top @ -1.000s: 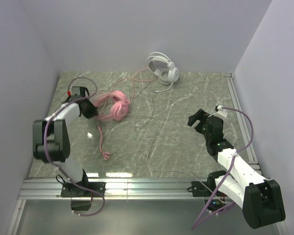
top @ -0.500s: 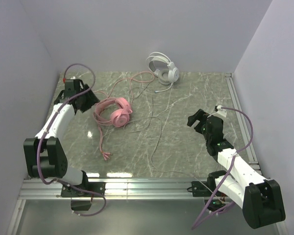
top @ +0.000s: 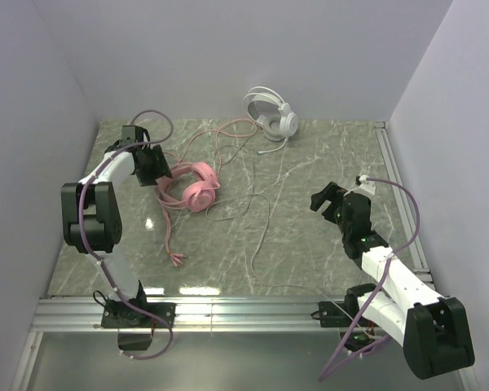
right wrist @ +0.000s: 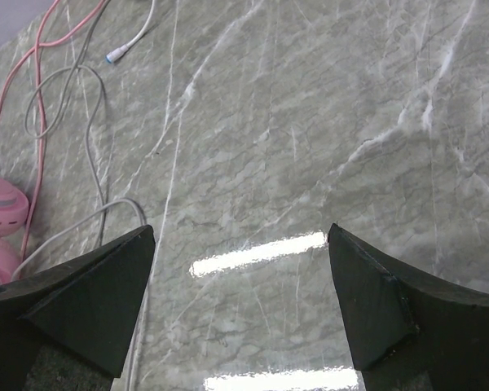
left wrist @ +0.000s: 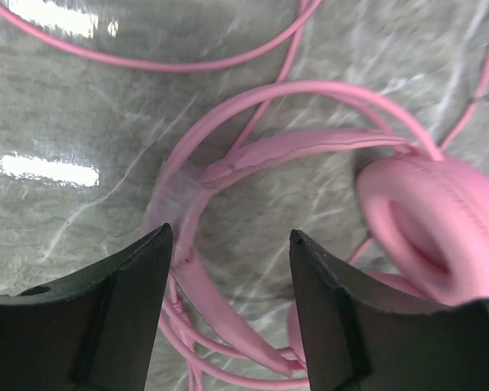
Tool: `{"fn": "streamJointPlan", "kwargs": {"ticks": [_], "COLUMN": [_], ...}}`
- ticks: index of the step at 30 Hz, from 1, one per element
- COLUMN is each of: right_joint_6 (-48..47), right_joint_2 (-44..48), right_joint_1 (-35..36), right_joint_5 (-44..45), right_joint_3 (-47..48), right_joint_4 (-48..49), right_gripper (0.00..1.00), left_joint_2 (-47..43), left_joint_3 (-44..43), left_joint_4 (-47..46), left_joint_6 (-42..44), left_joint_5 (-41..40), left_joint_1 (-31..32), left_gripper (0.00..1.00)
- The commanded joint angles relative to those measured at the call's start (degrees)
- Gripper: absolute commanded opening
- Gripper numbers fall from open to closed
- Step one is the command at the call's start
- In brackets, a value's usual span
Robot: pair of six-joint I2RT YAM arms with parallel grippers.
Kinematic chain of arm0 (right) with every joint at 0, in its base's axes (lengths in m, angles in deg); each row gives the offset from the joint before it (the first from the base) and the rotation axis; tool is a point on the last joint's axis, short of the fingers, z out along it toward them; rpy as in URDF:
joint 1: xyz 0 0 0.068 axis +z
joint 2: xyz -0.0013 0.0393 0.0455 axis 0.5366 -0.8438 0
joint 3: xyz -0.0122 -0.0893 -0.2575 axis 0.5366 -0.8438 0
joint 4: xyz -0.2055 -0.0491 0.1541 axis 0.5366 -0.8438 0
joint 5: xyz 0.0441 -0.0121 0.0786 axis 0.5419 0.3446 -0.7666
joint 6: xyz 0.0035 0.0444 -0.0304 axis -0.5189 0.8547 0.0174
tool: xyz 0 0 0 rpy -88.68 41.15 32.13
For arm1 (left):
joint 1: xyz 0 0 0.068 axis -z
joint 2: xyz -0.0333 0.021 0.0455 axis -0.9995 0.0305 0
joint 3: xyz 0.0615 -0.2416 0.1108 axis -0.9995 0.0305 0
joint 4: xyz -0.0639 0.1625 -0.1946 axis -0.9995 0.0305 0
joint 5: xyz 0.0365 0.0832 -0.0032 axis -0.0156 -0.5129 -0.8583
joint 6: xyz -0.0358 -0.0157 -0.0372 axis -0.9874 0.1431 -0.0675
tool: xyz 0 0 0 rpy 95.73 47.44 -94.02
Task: Wrap the headphones
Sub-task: Grab headphones with the left arm
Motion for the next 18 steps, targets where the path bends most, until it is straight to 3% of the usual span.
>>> {"fn": "streamJointPlan", "kwargs": {"ticks": [1, 13, 18], "right_joint_6": [-0.9, -0.9, -0.7], "right_joint_2": [-0.6, -0.6, -1.4], "right_joint_1": [-0.1, -0.1, -0.2], "right_joint_5": [-1.0, -2.0, -2.7], "right_joint_3": [2.8, 2.8, 3.0], "right_joint_4": [2.0, 2.3, 2.3], "right_gripper": [0.94, 0.94, 0.93], "left_joint_2": [0.3, 4.3, 5.5], "left_joint_3": [-1.0, -2.2, -1.4], "left_joint_4": [1.0, 2.9, 2.2], "left_joint_6": [2.6, 3.1, 3.7], "left_joint_5": [0.9, -5.1, -2.7], "left_joint_1": [-0.3, -0.4, -0.4], "left_gripper": [0.64, 0.63, 0.65]}}
